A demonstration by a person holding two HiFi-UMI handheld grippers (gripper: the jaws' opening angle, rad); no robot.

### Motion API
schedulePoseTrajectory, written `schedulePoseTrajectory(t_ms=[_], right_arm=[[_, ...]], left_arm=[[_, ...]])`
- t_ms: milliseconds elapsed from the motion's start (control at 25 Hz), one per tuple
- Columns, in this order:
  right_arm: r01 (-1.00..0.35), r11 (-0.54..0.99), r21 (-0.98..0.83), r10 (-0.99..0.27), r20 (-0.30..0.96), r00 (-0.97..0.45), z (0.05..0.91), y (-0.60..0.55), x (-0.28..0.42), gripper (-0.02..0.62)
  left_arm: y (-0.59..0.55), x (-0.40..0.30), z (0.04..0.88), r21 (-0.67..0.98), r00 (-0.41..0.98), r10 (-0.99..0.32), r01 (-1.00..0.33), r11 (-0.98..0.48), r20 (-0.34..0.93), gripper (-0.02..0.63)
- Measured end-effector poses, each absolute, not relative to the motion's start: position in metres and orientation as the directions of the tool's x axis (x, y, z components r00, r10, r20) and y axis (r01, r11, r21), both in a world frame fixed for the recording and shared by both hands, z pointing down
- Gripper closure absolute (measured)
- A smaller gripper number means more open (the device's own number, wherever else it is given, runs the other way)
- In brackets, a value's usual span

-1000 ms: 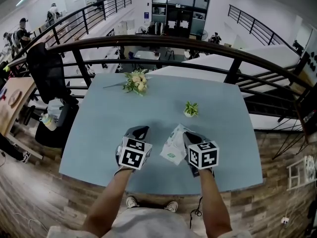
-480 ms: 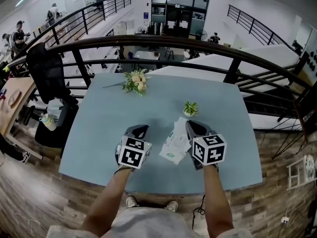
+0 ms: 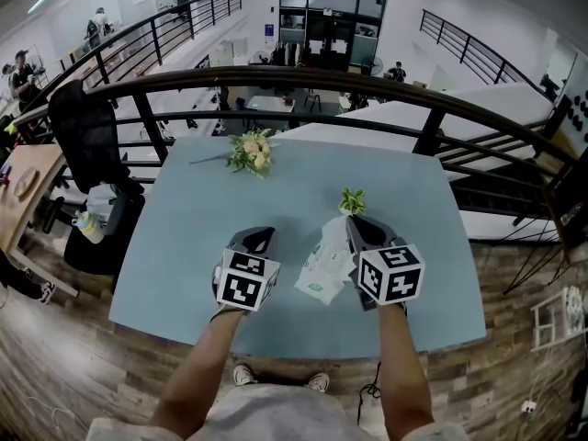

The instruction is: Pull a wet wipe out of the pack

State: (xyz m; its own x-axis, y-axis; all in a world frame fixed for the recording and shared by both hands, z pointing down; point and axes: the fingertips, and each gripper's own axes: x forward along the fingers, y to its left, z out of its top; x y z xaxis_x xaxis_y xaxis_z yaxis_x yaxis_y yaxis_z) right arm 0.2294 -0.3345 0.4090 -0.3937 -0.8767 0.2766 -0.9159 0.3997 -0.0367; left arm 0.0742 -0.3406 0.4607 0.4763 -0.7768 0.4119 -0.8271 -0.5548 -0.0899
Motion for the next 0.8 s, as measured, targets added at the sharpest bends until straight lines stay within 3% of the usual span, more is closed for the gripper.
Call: schedulePoseTrajectory(t_ms=[800], right_arm=[[-0.933, 0.359, -0.015, -0.913, 0.204, -0.354, 0.390, -0.327, 0.229, 0.589]], left_arm=[[-0.343, 0.058, 0.426, -0.052, 0.472, -0.818, -0.856, -0.515, 0.329, 0.608]])
